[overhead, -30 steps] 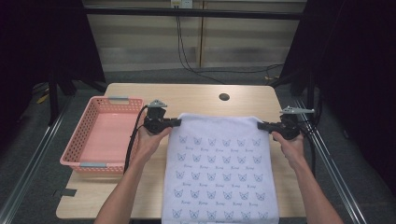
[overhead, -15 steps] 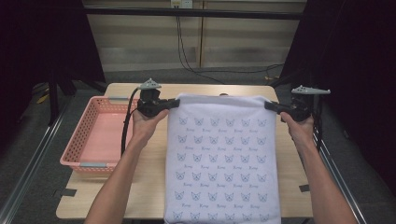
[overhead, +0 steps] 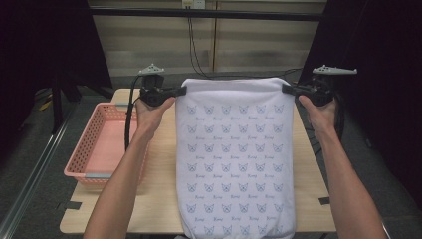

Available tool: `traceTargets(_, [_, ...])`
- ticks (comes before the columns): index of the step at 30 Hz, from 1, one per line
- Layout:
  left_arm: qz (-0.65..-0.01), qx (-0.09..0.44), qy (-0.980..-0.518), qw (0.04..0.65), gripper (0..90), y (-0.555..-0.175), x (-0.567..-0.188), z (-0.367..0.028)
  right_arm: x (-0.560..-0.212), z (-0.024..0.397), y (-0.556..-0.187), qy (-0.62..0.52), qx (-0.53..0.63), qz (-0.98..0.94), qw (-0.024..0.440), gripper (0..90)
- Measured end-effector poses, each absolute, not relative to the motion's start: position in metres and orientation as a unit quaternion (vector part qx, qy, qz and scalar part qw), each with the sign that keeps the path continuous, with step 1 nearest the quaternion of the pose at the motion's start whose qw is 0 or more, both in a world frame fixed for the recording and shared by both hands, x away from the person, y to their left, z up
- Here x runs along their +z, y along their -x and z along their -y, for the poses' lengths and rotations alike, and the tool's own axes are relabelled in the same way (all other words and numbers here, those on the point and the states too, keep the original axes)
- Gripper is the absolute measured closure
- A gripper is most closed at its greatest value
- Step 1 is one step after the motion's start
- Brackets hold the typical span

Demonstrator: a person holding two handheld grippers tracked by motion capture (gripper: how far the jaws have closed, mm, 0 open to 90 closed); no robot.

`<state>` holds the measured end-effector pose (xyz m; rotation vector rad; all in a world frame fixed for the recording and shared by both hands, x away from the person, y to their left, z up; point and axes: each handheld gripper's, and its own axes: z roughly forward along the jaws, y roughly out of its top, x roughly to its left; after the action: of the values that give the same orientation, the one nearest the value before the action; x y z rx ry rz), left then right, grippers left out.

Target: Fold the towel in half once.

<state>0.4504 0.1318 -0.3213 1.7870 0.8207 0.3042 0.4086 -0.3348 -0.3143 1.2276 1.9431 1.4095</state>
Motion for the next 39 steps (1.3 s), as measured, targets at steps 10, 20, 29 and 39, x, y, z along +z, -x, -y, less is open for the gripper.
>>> traceTargets(10, [-0.332, 0.160, -0.752, 0.546, 86.9, -0.458, -0.281, -0.136, -0.274, 0.329, -0.416, -0.425, 0.514, -0.704, 0.244, 85.2])
traceTargets(20, [-0.331, 0.134, -0.769, 0.530, 86.8, -0.453, -0.314, -0.126, -0.301, 0.341, -0.409, -0.439, 0.505, -0.706, 0.232, 85.1])
traceTargets(29, [-0.313, 0.118, -0.789, 0.515, 86.8, -0.426, -0.335, -0.126, -0.341, 0.347, -0.371, -0.434, 0.504, -0.718, 0.205, 85.1])
traceTargets(39, [-0.293, 0.088, -0.807, 0.506, 86.8, -0.368, -0.358, -0.147, -0.365, 0.338, -0.315, -0.404, 0.508, -0.743, 0.166, 85.1])
